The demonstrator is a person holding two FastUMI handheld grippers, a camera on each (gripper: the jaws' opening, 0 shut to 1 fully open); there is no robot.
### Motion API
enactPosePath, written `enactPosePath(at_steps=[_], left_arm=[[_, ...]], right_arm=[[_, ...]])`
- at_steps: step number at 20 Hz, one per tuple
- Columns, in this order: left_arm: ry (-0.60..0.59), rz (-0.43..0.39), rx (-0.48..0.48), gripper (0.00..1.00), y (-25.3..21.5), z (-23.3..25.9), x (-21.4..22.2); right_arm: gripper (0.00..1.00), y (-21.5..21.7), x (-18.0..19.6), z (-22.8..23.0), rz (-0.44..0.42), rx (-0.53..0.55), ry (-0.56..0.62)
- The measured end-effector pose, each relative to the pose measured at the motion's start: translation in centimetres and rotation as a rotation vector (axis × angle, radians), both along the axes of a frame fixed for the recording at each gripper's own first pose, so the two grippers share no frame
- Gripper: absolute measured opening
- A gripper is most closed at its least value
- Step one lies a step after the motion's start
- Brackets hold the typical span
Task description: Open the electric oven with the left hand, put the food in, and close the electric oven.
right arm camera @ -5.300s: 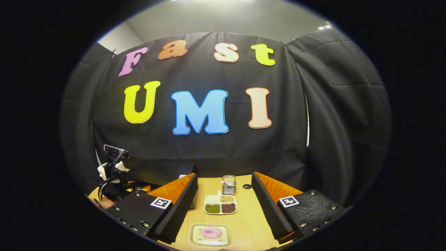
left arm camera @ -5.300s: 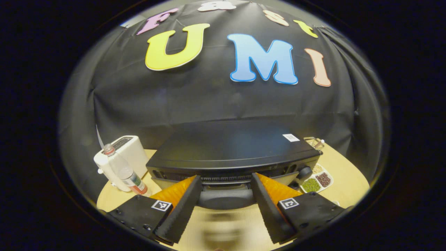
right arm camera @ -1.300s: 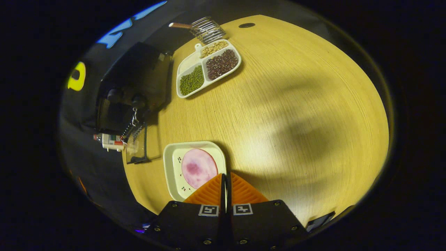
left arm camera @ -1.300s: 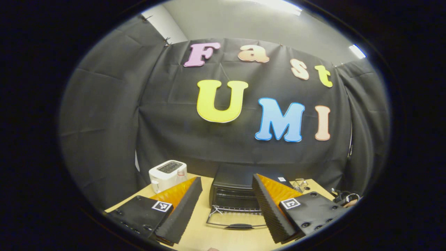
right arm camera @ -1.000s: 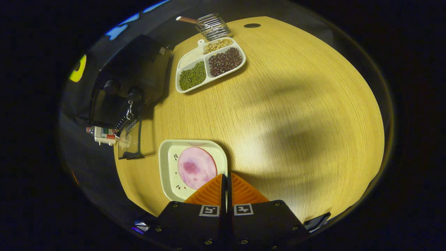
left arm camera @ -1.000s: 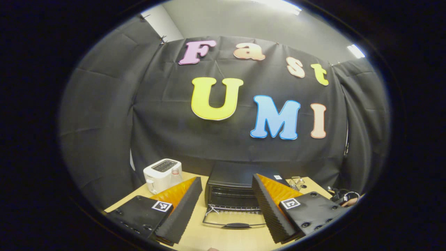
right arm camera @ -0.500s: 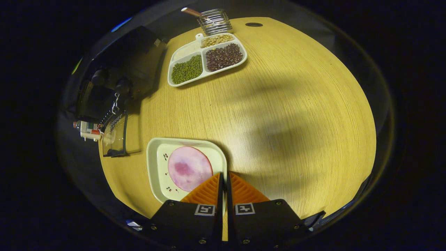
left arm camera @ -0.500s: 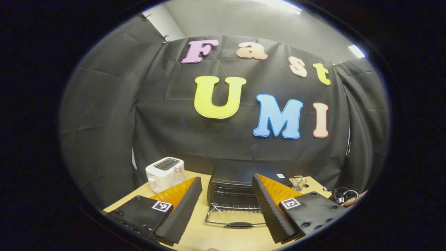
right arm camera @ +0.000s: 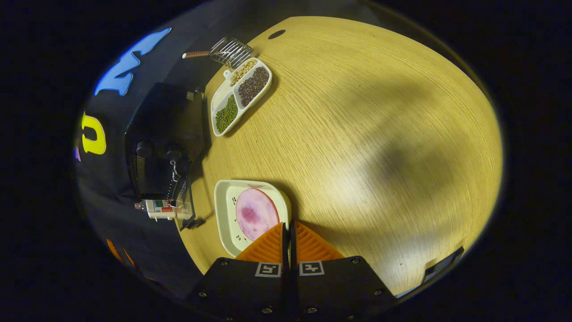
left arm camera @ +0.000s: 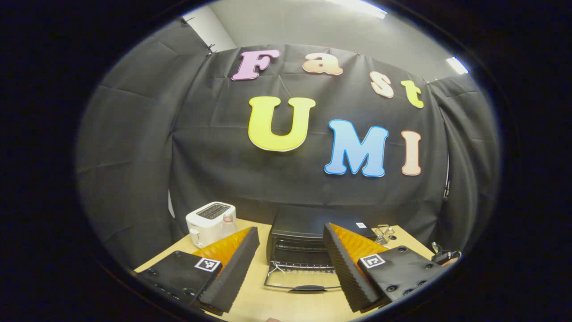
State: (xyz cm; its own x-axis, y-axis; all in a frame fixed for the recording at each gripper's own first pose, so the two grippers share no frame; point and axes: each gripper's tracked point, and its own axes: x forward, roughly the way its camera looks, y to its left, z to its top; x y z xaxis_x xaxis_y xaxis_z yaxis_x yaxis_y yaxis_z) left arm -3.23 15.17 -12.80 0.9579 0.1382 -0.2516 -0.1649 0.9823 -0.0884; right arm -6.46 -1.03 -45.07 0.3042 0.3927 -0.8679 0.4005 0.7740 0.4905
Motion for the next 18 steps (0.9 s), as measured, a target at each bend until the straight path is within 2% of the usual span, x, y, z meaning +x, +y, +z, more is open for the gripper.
enactPosePath(at_steps=[5, 6, 8, 10, 14, 18], left_arm=[[-0.008, -0.001, -0.020, 1.00, 0.0, 0.2, 0.2], [-0.009, -0.006, -0.018, 0.98, 0.0, 0.3, 0.2], [-0.015, -0.015, -0.012, 1.00, 0.0, 0.5, 0.3], [-0.022, -0.022, -0.006, 0.94, 0.3, 0.7, 0.1], [-0.039, -0.035, -0.010, 1.00, 1.2, 1.3, 0.3], [-0.039, -0.047, -0.005, 0.98, 2.6, 1.2, 0.0]], right_arm=[[0.01, 2.1, 0.3, 1.9, -0.087, 0.119, -0.033], [0.00, 2.5, 0.2, 2.0, -0.095, 0.127, -0.034], [0.00, 3.4, -0.1, 2.8, -0.113, 0.135, -0.040], [0.00, 4.6, -0.5, 3.8, -0.140, 0.147, -0.041], [0.00, 7.9, -0.5, 6.9, -0.230, 0.190, -0.040], [0.00, 11.9, 0.1, 9.3, -0.295, 0.195, -0.043]])
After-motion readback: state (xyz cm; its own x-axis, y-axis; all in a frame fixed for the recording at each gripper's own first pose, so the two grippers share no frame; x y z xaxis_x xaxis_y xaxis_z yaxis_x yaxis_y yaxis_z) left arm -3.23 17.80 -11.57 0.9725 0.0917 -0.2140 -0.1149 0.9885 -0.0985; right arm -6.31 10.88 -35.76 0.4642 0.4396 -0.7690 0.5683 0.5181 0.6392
